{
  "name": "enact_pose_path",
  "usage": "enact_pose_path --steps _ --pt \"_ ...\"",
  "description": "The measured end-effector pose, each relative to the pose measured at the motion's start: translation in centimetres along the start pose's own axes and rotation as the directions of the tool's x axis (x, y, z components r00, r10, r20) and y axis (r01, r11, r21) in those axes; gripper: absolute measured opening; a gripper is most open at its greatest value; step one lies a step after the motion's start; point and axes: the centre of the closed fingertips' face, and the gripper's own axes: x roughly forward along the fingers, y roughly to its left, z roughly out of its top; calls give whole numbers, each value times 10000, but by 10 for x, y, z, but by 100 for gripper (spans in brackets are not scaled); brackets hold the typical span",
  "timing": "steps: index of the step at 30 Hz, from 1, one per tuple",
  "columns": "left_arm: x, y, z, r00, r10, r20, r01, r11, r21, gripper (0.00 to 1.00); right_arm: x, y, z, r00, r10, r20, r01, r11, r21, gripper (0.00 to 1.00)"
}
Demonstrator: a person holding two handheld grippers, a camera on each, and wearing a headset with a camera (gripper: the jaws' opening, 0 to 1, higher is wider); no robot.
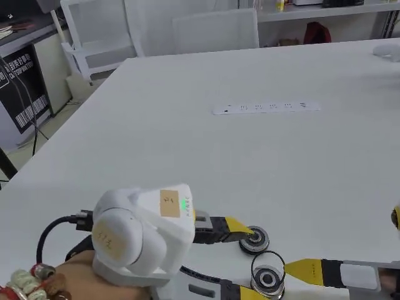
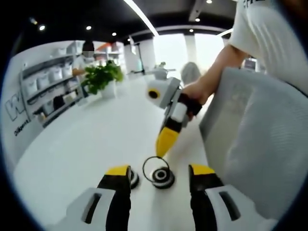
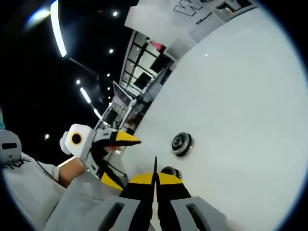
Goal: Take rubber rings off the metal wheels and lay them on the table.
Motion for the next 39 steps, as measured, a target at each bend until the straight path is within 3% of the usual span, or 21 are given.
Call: enact_pose_path --steps 3,7,12,18,20,33,39 --pt "-7 5 5 9997 43 224 -35 9993 -360 55 -1 0 2 9999 -122 23 123 9997 -220 0" --pt "-15 9 8 9995 177 280 -168 9994 -307 64 -3 3 3 9999 -149 -42 147 9994 -320 0" --pt "-22 12 11 9989 261 394 -238 9981 -573 68 -5 8 9 9996 -279 15 279 9974 -664 0" --pt "-34 13 21 9966 500 654 -461 9971 -598 74 -5 22 13 9997 -219 -73 210 9935 -1119 0" --pt "-43 17 21 9938 788 784 -733 9948 -704 75 -6 27 16 9998 -194 -58 185 9917 -1274 0" --pt "-75 10 -4 9862 1576 500 -1522 9836 -968 75 -3 48 25 10000 -21 -42 14 9868 -1617 0" --pt "-95 10 -20 9710 2314 606 -2182 9606 -1723 76 3 55 26 9998 -4 -209 -35 9819 -1896 0"
